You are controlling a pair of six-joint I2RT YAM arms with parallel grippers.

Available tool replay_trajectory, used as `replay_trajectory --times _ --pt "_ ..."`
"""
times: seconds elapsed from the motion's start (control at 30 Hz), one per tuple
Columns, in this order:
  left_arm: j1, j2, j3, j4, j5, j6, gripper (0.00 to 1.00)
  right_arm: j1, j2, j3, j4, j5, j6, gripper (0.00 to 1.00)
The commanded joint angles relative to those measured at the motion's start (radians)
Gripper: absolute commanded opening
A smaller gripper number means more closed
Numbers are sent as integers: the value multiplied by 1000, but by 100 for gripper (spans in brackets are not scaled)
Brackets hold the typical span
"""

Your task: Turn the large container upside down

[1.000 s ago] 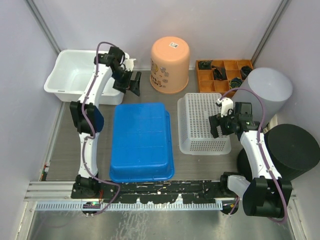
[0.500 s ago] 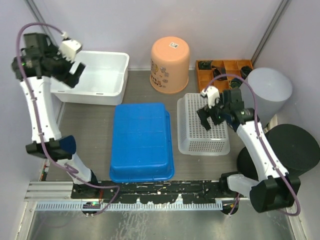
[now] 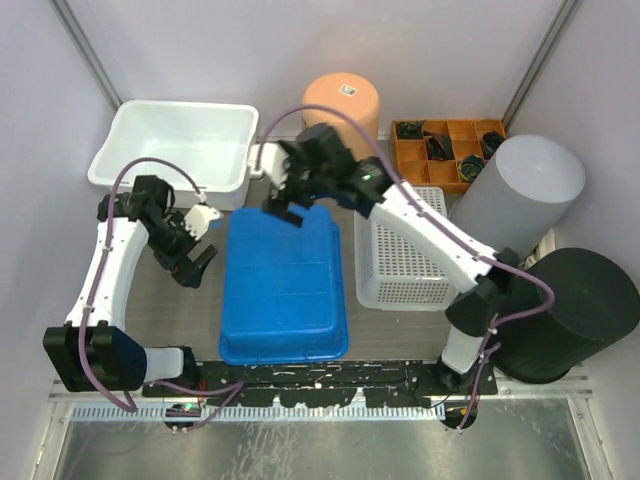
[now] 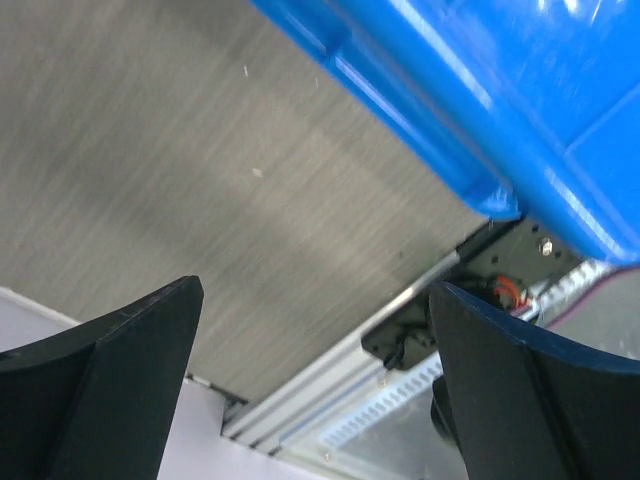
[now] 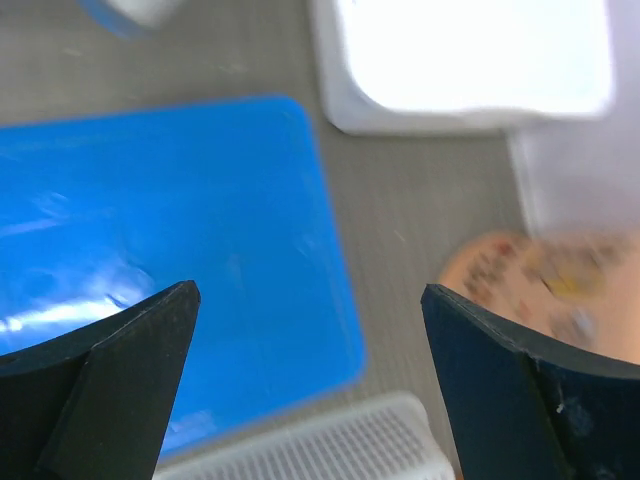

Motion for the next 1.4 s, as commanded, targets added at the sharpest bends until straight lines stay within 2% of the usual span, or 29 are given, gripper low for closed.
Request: replay_trajectory --times 0.0,0.13,0.3,0.43,0.53,0.67,0.8,0.93,1.03,1.13,1.2,1.37 --pt "-104 30 5 217 39 -168 99 87 84 127 -1 -69 6 100" --pt "-178 129 26 319 -22 -245 99 142 90 61 78 -75 71 100" --pt "-247 271 133 372 5 -333 99 178 61 -20 96 24 30 100" --pt "-314 342 176 428 -20 -358 99 173 -33 -168 110 119 -41 100" --pt "-349 403 223 432 3 -375 99 136 -112 -278 106 156 -92 100" --pt "-406 452 271 427 21 -389 99 31 -185 -322 67 91 -101 100" --pt "-441 421 307 418 -109 -331 99 -39 -231 -364 39 77 -100 100" --pt "-421 337 342 415 -224 -158 99 -73 -262 -457 32 93 -121 100" --pt "-357 275 339 431 -177 10 99 -134 -278 -535 18 54 -115 100" --pt "-277 294 376 372 -110 202 99 -190 -269 -593 -47 -22 -93 100" --pt "-207 343 471 315 -37 276 99 -205 -282 -671 -41 -22 -88 100" --pt "-82 553 799 176 104 258 99 -250 -345 -857 58 -12 -46 100"
